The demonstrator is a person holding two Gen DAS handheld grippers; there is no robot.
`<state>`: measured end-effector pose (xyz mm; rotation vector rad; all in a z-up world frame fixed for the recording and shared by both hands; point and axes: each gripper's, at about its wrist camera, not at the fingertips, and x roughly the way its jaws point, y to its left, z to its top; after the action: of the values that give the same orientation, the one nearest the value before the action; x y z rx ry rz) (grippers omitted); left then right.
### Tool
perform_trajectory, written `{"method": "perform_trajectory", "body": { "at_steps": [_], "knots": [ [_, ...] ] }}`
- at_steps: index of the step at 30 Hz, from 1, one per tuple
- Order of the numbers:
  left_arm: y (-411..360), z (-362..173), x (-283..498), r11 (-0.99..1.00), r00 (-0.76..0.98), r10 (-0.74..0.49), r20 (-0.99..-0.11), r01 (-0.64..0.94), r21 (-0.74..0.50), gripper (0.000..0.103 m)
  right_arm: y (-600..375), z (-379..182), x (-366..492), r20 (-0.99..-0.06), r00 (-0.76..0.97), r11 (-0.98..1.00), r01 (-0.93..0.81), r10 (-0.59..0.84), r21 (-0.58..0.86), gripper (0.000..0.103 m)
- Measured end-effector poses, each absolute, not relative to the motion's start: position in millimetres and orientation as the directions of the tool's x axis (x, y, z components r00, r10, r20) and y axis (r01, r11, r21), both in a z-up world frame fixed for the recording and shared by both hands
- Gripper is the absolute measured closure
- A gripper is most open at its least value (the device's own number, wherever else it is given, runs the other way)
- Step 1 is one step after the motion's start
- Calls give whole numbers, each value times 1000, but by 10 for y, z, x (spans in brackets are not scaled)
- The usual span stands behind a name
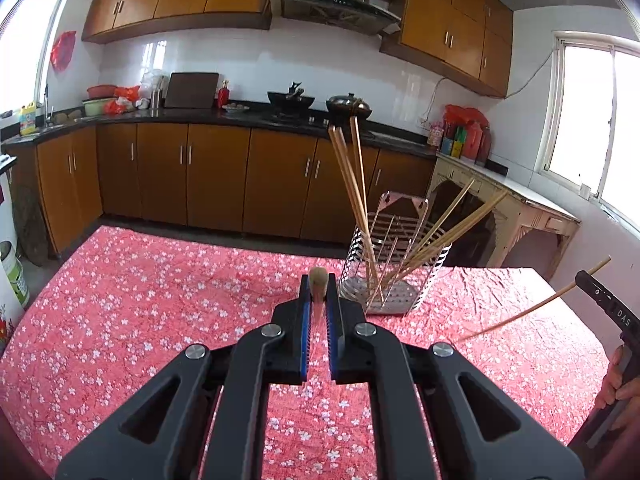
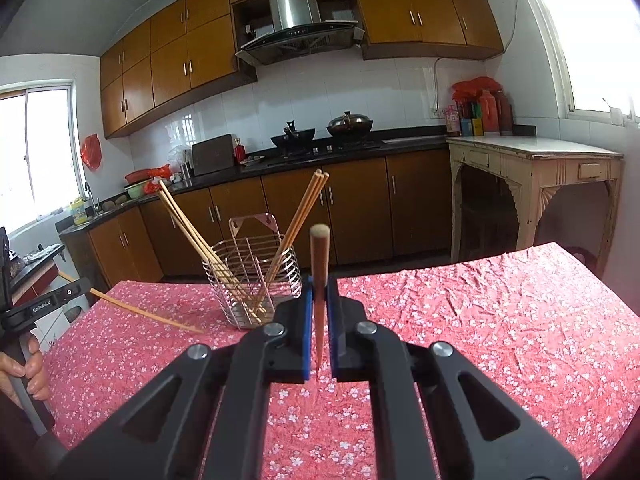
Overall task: Organize utensils
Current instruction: 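Lift the right gripper's chopstick over the wire holder while the left gripper carries its chopstick there, then open the right gripper into the wire holder while the left gripper releases its chopstick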
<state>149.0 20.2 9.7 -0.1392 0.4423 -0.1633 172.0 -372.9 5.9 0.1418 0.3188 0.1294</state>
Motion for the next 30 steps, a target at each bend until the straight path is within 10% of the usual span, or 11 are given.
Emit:
{"method": "perform_trajectory", "body": {
  "at_steps": [30],
  "knots": [
    [-327, 1387, 2116, 974, 985, -141, -98, 121, -192, 97, -3263, 1357, 2510, -50, 970, 958, -226, 238, 175, 95]
  ]
}}
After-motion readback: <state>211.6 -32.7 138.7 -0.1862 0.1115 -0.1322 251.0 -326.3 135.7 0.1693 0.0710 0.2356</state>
